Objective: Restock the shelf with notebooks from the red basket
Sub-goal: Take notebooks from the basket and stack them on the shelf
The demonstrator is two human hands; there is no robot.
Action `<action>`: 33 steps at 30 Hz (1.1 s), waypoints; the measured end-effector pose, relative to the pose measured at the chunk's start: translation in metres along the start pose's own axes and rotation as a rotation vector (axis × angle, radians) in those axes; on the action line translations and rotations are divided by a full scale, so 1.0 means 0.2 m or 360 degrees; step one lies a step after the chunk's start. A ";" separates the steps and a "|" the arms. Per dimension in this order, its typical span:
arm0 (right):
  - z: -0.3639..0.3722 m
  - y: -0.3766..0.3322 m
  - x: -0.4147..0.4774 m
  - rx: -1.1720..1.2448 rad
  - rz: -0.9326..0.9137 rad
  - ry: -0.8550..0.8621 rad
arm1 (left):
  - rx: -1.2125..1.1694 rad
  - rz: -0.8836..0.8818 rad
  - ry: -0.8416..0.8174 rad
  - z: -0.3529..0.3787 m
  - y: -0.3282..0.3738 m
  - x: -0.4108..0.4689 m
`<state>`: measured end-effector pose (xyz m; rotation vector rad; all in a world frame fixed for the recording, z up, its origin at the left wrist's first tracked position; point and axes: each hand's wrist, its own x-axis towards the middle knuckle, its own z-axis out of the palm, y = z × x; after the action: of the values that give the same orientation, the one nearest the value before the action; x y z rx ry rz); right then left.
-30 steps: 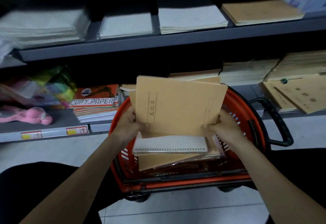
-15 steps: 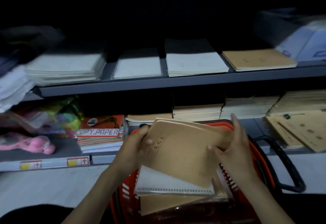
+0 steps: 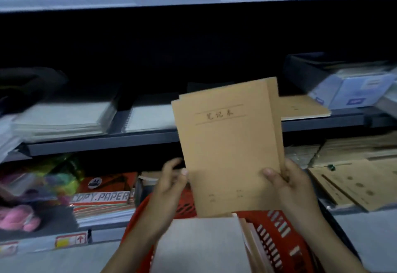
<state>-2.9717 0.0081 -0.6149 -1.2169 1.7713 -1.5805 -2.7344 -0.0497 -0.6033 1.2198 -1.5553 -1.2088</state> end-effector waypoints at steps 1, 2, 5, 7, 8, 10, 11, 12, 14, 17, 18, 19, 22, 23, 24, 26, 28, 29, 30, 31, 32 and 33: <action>-0.01 -0.03 0.05 0.0073 0.0035 -0.0010 | -0.0055 -0.0002 -0.0168 0.06 0.01 -0.01; -0.01 -0.06 0.10 0.0126 0.0065 -0.0048 | -0.0096 0.0038 -0.0256 0.11 0.02 0.00; -0.05 -0.12 0.27 0.0184 0.0100 -0.0175 | -0.0228 0.0154 -0.0187 0.22 0.06 0.08; -0.09 -0.16 0.39 0.0182 0.0108 -0.0297 | -0.0264 0.0163 -0.0045 0.29 0.09 0.16; -0.11 -0.16 0.45 0.0157 0.0119 -0.0347 | -0.0264 0.0160 0.0011 0.32 0.11 0.19; -0.16 -0.15 0.57 0.0055 0.0139 -0.0373 | -0.0197 0.0181 0.0092 0.40 0.17 0.25; -0.18 -0.14 0.61 0.0003 0.0144 -0.0349 | -0.0148 0.0198 0.0105 0.44 0.19 0.28; -0.21 -0.12 0.65 -0.0024 0.0144 -0.0301 | -0.0117 0.0203 0.0106 0.48 0.22 0.31; -0.27 -0.10 0.70 -0.0021 0.0132 -0.0150 | -0.0121 0.0186 0.0091 0.57 0.28 0.37; -0.38 -0.10 0.78 -0.0121 0.0118 0.0209 | -0.0128 0.0174 0.0068 0.73 0.39 0.48; -0.42 -0.08 0.81 -0.0153 0.0143 0.0301 | -0.0125 0.0154 0.0081 0.79 0.41 0.52; -0.46 -0.07 0.85 -0.0163 0.0176 0.0345 | -0.0119 0.0121 0.0095 0.84 0.44 0.56; -0.57 -0.02 0.92 -0.0297 0.0288 0.0248 | -0.0002 0.0029 0.0090 0.96 0.47 0.65; -0.60 0.00 0.93 -0.0342 0.0302 0.0207 | 0.0030 -0.0010 0.0056 0.98 0.47 0.66; -0.62 0.01 0.93 -0.0347 0.0304 0.0183 | 0.0042 -0.0041 0.0017 1.00 0.48 0.66; -0.66 0.01 0.91 -0.0363 0.0285 0.0180 | 0.0081 -0.0060 -0.0063 1.00 0.48 0.63; -0.71 0.00 0.87 -0.0403 0.0295 0.0075 | 0.0196 -0.0022 -0.0111 0.97 0.47 0.57; -0.75 -0.01 0.84 -0.0383 0.0323 -0.0062 | 0.0277 0.0032 -0.0105 0.95 0.45 0.54; -0.78 -0.02 0.81 -0.0354 0.0364 -0.0229 | 0.0378 0.0126 -0.0078 0.93 0.42 0.50; -0.82 -0.03 0.77 -0.0332 0.0396 -0.0394 | 0.0486 0.0233 -0.0041 0.91 0.39 0.47; -0.85 -0.02 0.74 -0.0331 0.0407 -0.0508 | 0.0575 0.0330 -0.0025 0.90 0.36 0.44; -0.86 -0.01 0.72 -0.0343 0.0386 -0.0539 | 0.0622 0.0410 -0.0049 0.90 0.34 0.42</action>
<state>-3.1835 -0.0216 -0.5437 -1.2269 1.8142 -1.0026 -2.9377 -0.0895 -0.5734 1.1948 -1.9663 -0.7830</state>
